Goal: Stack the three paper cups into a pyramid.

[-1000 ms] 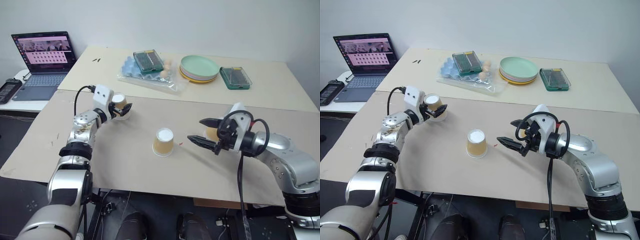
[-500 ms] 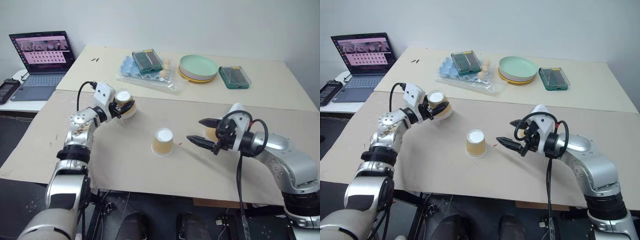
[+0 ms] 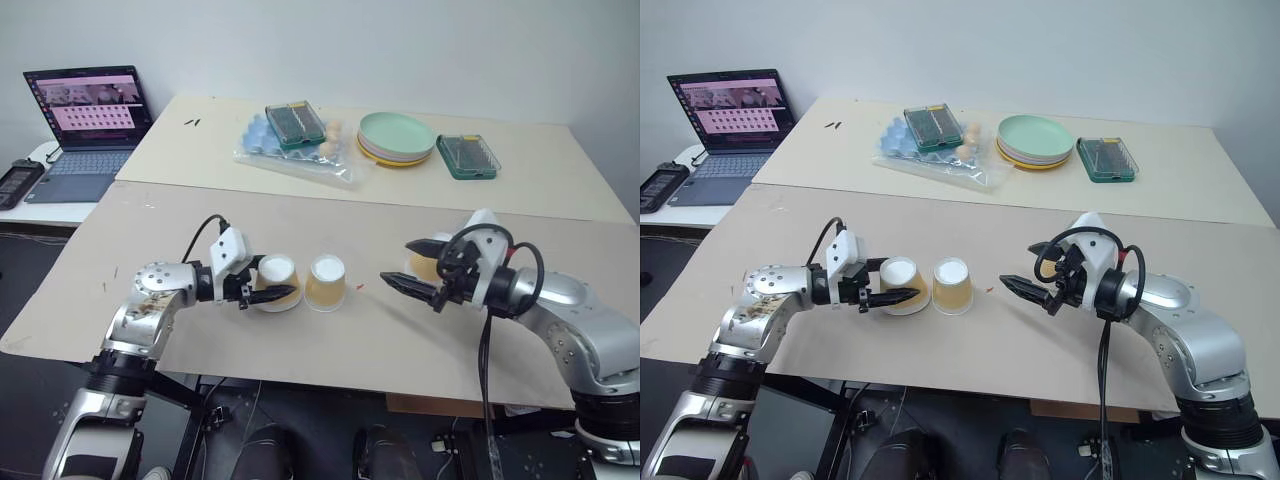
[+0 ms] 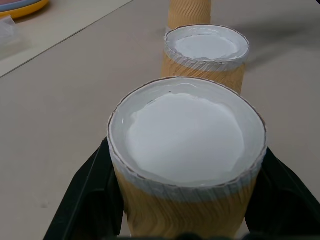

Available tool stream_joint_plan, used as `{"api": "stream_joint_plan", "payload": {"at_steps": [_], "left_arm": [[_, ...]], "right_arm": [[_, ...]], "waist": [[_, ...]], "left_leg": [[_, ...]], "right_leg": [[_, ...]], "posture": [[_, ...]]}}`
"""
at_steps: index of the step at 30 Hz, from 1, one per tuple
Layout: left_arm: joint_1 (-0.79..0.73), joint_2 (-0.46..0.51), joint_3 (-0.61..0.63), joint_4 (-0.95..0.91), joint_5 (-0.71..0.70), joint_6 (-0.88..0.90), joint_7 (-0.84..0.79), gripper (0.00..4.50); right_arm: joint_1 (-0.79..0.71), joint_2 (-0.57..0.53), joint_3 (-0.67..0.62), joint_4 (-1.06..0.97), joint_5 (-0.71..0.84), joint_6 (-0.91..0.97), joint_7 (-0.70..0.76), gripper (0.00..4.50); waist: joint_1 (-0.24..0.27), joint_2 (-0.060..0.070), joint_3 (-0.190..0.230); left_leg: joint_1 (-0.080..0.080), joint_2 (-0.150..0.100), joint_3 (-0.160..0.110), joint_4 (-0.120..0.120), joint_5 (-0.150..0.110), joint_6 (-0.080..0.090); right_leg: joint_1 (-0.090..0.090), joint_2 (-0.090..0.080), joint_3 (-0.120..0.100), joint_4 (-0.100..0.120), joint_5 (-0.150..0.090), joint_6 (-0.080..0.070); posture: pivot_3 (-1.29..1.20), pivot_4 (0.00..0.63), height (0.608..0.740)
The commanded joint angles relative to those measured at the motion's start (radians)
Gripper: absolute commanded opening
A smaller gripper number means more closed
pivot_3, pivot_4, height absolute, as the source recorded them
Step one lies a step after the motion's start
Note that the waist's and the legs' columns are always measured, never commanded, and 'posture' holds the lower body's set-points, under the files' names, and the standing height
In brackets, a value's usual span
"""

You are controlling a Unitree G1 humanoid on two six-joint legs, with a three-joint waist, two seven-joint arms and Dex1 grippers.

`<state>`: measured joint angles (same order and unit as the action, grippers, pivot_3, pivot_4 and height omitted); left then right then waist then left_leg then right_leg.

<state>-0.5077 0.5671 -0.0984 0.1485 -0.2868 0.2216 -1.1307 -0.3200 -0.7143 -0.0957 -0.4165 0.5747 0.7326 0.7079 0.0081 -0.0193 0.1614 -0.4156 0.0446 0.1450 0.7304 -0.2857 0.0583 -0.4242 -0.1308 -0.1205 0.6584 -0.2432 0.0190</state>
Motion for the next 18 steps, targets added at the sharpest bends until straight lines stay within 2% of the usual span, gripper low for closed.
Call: {"api": "stream_joint_plan", "payload": {"at_steps": [1,3,8,12,15,18], "left_arm": [[-0.056,-0.039,-0.032,0.053,0.035,-0.051,0.003,2.70],[-0.070,-0.057,-0.040,0.079,0.045,-0.069,0.004,2.70],[-0.083,-0.068,-0.034,0.097,0.033,-0.075,-0.013,4.43],[-0.084,-0.039,-0.014,0.052,0.010,-0.033,-0.027,4.48],[-0.078,0.031,0.025,-0.033,-0.031,0.038,-0.052,4.48],[-0.070,0.104,0.072,-0.135,-0.098,0.137,-0.068,4.48]], "right_arm": [[0.009,-0.016,-0.058,-0.062,0.034,0.019,-0.011,4.50],[0.015,-0.020,-0.075,-0.073,0.043,0.027,-0.016,4.50],[0.034,-0.028,-0.113,-0.098,0.074,0.047,-0.028,4.50],[0.066,-0.038,-0.203,-0.117,0.143,0.076,-0.026,4.50],[0.189,-0.115,-0.280,-0.116,0.148,0.092,0.042,4.50],[0.279,-0.156,-0.284,-0.071,0.106,0.083,0.052,4.50]], "waist": [[0.003,0.000,0.000],[0.004,0.000,0.000],[0.003,0.000,0.000],[0.003,0.000,0.000],[0.008,0.000,0.000],[0.004,0.000,0.000]], "left_leg": [[0.000,0.000,0.000,0.000,0.000,0.000],[0.000,0.000,0.000,0.000,0.000,0.000],[0.000,0.000,0.000,0.000,0.000,0.000],[0.000,0.000,0.000,0.000,0.000,0.000],[-0.001,0.000,-0.001,0.000,0.000,0.000],[-0.001,0.000,-0.001,-0.001,0.000,0.001]], "right_leg": [[0.000,0.000,0.000,0.000,0.000,0.000],[0.000,0.000,0.000,-0.001,0.000,0.000],[0.000,0.000,0.000,-0.001,0.000,0.000],[0.000,0.000,0.000,-0.001,0.000,0.000],[0.000,0.000,-0.001,-0.002,0.000,0.000],[0.000,0.000,0.000,-0.003,0.000,0.000]], "posture": [[0.00,0.150,0.706],[0.00,0.150,0.706],[0.00,0.150,0.706],[0.00,0.150,0.706],[0.00,0.150,0.706],[0.00,0.150,0.706]]}}
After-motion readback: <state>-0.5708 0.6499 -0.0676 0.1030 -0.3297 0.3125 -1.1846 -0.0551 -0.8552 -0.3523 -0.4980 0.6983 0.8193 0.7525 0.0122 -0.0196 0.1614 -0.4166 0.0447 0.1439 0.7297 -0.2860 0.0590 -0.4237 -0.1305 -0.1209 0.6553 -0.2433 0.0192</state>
